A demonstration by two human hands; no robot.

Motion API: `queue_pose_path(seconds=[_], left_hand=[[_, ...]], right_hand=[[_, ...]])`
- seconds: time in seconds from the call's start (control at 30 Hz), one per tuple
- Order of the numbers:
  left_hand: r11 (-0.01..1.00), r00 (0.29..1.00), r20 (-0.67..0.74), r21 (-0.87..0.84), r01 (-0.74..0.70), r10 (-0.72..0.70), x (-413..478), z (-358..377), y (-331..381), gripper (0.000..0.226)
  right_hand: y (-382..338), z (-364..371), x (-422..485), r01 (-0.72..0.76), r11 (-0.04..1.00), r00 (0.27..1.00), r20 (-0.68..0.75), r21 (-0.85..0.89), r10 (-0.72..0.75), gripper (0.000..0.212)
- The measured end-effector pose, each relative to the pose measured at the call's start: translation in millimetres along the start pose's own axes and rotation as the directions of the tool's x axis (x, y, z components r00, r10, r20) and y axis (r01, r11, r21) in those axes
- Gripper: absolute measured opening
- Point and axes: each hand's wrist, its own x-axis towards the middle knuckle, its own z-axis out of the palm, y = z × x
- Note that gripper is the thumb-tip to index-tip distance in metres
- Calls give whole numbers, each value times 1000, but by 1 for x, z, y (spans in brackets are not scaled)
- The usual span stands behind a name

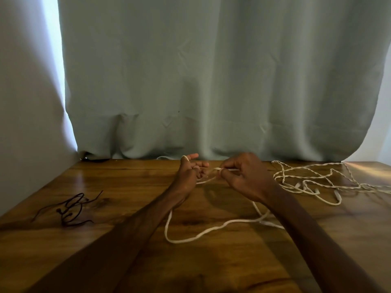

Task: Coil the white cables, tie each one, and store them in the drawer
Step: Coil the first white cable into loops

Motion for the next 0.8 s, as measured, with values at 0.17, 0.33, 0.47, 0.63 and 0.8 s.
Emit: queue_pose_path(seconds=[0.17, 0.33, 0.47, 0.63, 0.8], left_hand=[[995, 999, 24, 92, -32, 30, -2, 5, -1, 33], [961, 981, 173, 245, -130, 88, -21, 8, 8, 38], [967, 953, 298, 227, -119, 48, -28, 16, 18, 54], [987, 929, 369, 157, -23, -37, -28, 17, 21, 48], [996, 906, 418, 80, 40, -70, -26, 6, 25, 32]], right_hand=[[1, 4, -1, 92, 994, 995, -19, -65, -93, 31], [22, 10, 2, 128, 986, 975, -169, -106, -145, 26], [37, 13, 4, 140, 969, 939, -282, -204, -195, 24], [39, 13, 5, 153, 964, 918, -330, -217, -220, 23], [42, 13, 6, 136, 977, 937, -298, -165, -181, 26]])
